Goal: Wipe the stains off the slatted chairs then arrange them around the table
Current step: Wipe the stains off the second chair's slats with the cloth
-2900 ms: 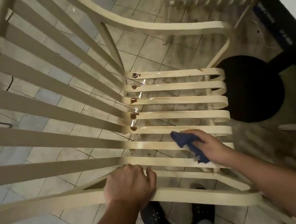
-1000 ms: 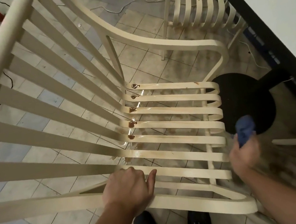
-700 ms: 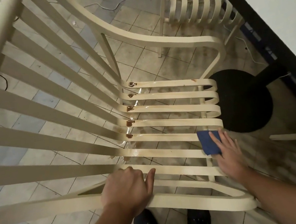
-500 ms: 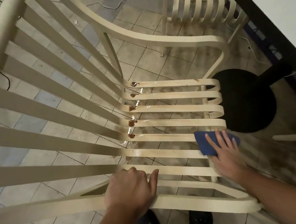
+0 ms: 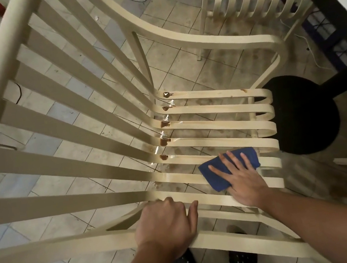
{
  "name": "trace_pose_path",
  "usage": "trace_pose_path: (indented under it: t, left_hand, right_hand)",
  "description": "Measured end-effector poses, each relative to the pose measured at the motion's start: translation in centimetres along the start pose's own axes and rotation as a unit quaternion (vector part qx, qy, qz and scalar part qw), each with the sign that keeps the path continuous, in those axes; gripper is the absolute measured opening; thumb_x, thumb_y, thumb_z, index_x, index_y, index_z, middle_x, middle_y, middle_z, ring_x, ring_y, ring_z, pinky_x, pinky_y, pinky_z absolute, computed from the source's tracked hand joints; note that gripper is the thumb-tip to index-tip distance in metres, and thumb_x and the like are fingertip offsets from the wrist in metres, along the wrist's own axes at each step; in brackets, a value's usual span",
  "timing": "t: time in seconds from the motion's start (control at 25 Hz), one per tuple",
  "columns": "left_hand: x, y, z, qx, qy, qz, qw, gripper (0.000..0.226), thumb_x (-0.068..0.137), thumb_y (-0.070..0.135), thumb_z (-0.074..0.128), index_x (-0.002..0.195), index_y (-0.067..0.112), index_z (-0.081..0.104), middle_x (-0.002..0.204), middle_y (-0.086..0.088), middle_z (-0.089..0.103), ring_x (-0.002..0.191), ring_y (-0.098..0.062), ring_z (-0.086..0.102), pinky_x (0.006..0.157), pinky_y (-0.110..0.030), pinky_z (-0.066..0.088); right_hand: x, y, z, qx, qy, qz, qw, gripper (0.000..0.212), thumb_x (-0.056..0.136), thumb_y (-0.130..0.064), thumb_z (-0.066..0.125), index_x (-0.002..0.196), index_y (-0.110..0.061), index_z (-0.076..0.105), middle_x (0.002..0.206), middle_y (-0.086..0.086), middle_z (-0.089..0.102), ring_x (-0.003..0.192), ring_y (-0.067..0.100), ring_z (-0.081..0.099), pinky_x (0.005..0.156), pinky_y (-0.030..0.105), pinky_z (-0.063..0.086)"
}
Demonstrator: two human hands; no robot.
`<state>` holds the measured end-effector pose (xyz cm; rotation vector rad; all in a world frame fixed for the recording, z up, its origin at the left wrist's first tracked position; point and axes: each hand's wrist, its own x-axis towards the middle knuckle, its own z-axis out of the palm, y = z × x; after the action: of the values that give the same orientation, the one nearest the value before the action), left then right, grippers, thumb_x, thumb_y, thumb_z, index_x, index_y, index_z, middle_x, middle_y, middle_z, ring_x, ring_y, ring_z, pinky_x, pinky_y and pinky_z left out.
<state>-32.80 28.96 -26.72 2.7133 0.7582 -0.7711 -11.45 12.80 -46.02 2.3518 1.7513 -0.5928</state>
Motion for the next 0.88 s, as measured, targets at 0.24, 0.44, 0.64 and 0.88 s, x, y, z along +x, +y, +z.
trace_pose_path:
  t: [0.24,0.44,0.64,0.88]
  left_hand:
    - [-0.1,0.1,-0.1,0.015,-0.005,-0.003,1.000,0.072,0.102,0.063,0.013,0.087,0.018,0.067,0.089,-0.003,0.066,0.076,-0.021,0.062,0.073,-0.035,0.050]
    - [0.1,0.3,-0.2,0.028,-0.019,0.003,0.999,0.073,0.102,0.063,0.012,0.090,0.019,0.068,0.094,-0.003,0.067,0.082,-0.022,0.063,0.072,-0.035,0.046]
    - [0.2,0.3,0.0,0.034,-0.032,0.002,0.999,0.074,0.102,0.063,0.013,0.095,0.018,0.071,0.097,-0.004,0.068,0.086,-0.024,0.064,0.075,-0.036,0.049]
    - [0.0,0.3,-0.1,0.026,-0.021,0.001,0.999,0.074,0.103,0.063,0.012,0.094,0.018,0.071,0.095,-0.004,0.067,0.081,-0.024,0.064,0.075,-0.037,0.050]
  right_hand:
    - [4.9,-4.2,-0.6,0.014,-0.017,-0.083,0.996,0.065,0.099,-0.055,0.030,0.160,-0.047,0.007,0.169,0.003,0.005,0.156,0.031,0.008,0.121,0.056,-0.008]
    - [8.9,-8.3,-2.0,0.010,-0.029,-0.117,0.993,0.061,0.104,-0.058,0.023,0.159,-0.049,-0.003,0.163,-0.004,-0.026,0.155,0.026,-0.018,0.120,0.052,-0.022]
    - [10.2,-9.8,-3.1,-0.002,-0.027,-0.151,0.988,0.058,0.107,-0.049,0.027,0.159,-0.048,0.001,0.170,0.000,-0.016,0.156,0.026,-0.016,0.122,0.052,-0.017]
    - [7.4,-5.9,-2.2,-0.037,0.009,-0.133,0.990,0.059,0.098,-0.049,0.053,0.153,-0.053,0.030,0.163,0.016,0.031,0.152,0.042,0.022,0.123,0.058,0.012]
